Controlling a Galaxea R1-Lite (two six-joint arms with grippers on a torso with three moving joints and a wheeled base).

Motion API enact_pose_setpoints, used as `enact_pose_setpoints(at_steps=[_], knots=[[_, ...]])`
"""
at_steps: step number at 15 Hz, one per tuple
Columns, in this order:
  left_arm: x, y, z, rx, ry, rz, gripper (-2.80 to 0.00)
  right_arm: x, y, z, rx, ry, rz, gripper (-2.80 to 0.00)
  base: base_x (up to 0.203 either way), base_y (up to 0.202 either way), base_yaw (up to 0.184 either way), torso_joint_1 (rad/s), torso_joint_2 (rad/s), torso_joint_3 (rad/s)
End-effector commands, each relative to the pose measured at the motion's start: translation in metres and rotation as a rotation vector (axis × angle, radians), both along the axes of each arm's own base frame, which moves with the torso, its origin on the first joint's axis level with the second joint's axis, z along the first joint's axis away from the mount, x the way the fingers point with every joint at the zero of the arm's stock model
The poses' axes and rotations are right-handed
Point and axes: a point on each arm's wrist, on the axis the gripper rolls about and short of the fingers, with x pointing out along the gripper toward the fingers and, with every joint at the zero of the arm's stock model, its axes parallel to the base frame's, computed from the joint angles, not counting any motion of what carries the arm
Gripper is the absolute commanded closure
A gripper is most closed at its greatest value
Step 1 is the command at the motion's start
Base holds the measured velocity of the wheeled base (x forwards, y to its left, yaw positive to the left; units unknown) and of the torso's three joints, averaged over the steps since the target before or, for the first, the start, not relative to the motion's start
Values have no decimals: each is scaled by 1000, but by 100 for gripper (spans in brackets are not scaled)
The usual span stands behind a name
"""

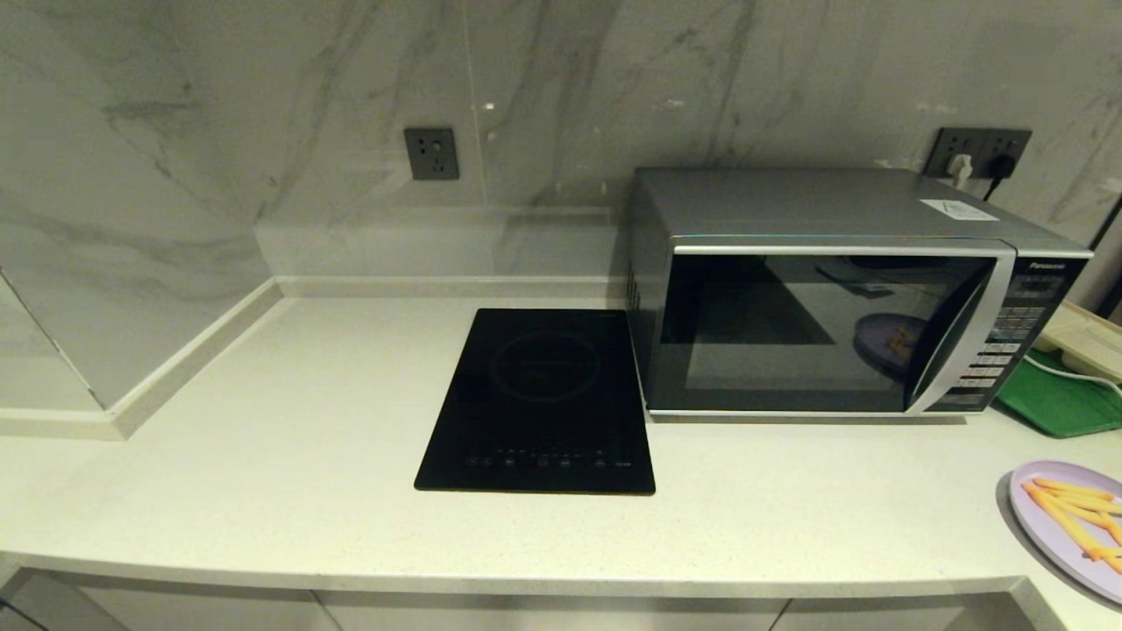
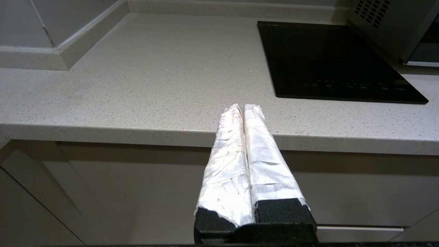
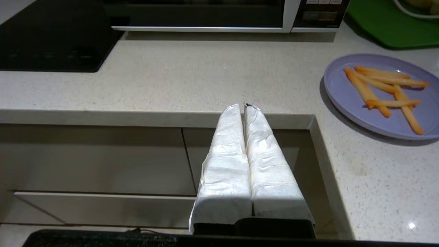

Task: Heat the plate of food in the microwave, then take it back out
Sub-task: Open the microwave oven

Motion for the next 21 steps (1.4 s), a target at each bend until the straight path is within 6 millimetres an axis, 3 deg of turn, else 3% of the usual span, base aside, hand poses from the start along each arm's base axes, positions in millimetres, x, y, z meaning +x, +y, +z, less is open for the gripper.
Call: enact_pose_setpoints(at_steps=[1,17,19,21], knots=[[0,0,0,0,-1,1,0,2,0,-12,-28,-36,6,0,0,0,0,0,0,0],[0,0,0,1,-1,1,0,2,-1,-11,-14,-28,-30,0,0,0,0,0,0,0],[0,0,0,-1,-1,1,0,4,-1,15,1,-21,-29,0,0,0,0,0,0,0],[0,0,0,-1,-1,1,0,19,-1,57,30,26,-32,0,0,0,0,0,0,0]])
